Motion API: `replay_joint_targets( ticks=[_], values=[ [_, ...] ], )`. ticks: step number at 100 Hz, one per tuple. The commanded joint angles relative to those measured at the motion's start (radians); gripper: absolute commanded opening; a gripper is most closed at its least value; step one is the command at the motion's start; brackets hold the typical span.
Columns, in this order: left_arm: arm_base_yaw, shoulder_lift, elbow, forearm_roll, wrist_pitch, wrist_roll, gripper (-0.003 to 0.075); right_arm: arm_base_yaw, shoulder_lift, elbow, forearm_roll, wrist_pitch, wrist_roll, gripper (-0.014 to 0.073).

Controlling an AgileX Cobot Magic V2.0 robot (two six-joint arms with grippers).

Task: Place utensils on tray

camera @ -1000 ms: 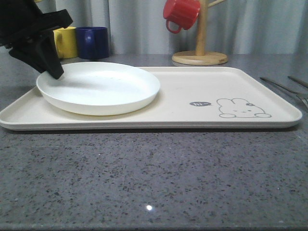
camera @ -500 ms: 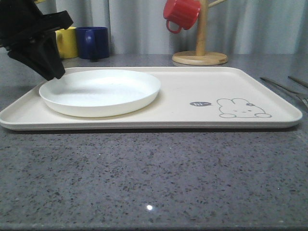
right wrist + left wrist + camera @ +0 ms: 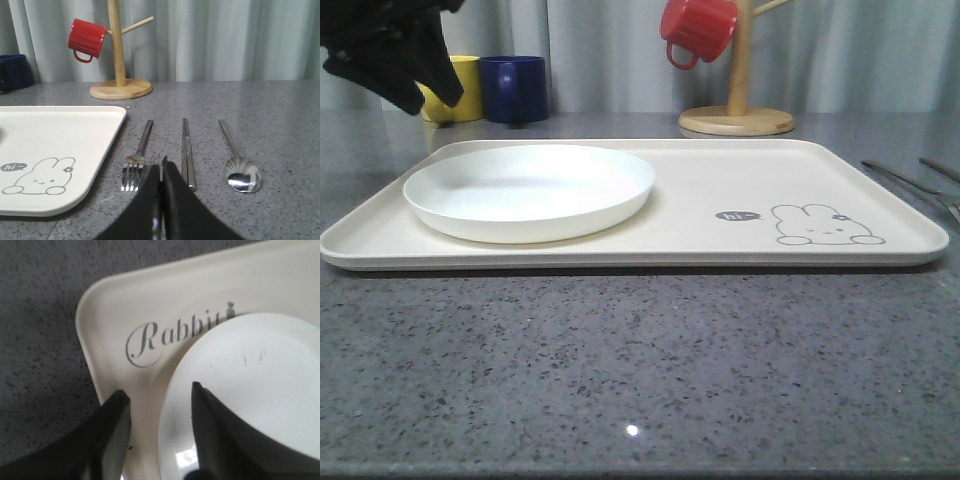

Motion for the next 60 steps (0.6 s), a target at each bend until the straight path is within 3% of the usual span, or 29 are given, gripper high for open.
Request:
replay_joint_targets(
  ticks=[1,40,60],
  values=[
    [-0.006,-0.105,0.009,-0.023,-0.100,0.004,0.0293,-0.005,-0.021,0.003,-0.001,-0.087,-0.008,-0.0069],
    [-0.001,-0.501,0.377,-0.008,-0.451,0.004,0.0293,-0.005,-0.021,0.003,-0.001,-0.087,-0.008,-0.0069],
    [0.046,-0.706,0.569,-0.008,-0.529,0.004,0.0293,-0.005,-0.021,0.003,-0.001,-0.087,-0.008,-0.0069]
  ],
)
